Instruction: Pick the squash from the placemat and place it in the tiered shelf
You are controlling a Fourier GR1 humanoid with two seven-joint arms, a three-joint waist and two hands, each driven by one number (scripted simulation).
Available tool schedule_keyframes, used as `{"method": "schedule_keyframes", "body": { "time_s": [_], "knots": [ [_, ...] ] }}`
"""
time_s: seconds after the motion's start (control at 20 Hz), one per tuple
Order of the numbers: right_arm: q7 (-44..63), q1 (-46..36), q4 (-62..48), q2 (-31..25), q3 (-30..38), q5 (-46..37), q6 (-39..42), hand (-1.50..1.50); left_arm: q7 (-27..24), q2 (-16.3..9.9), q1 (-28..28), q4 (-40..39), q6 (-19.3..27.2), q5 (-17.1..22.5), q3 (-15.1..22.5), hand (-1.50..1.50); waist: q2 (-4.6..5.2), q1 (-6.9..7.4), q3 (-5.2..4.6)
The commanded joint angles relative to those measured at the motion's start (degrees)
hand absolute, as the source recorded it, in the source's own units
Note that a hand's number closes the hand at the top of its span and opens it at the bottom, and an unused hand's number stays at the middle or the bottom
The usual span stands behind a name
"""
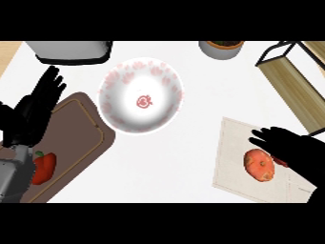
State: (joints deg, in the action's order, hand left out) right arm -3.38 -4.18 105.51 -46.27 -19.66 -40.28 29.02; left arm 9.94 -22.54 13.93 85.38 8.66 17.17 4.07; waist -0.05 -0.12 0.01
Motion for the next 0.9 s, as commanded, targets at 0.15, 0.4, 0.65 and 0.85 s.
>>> {"method": "schedule_keyframes", "body": {
  "time_s": [0.15, 0.4, 0.65, 0.85],
  "knots": [
    [-5.06, 4.55, -1.14, 0.33, 3.03, -5.09, 0.35, -1.5, -0.96, 0.84, -3.62, 1.9, -3.53, -1.06, -2.42, 0.0, -0.01, 0.06, -0.01],
    [-7.61, 3.44, -7.3, 5.49, 2.46, -10.26, -3.37, -1.5, 2.26, 2.99, -4.72, 6.62, -0.76, -4.32, -1.74, 0.0, -0.01, 0.38, 0.01],
    [-7.26, 5.69, -4.91, 8.92, 3.73, -12.66, -2.85, -1.5, 0.06, 4.66, 2.21, -3.39, -3.8, -4.45, -5.2, 0.0, 0.03, -0.19, -0.01],
    [-10.34, 3.04, -10.94, 10.98, 4.26, -15.88, -2.78, -1.5, 3.26, 3.89, -2.09, 2.77, -6.08, -4.57, -5.63, 0.0, 0.01, 0.18, 0.0]
  ]
}}
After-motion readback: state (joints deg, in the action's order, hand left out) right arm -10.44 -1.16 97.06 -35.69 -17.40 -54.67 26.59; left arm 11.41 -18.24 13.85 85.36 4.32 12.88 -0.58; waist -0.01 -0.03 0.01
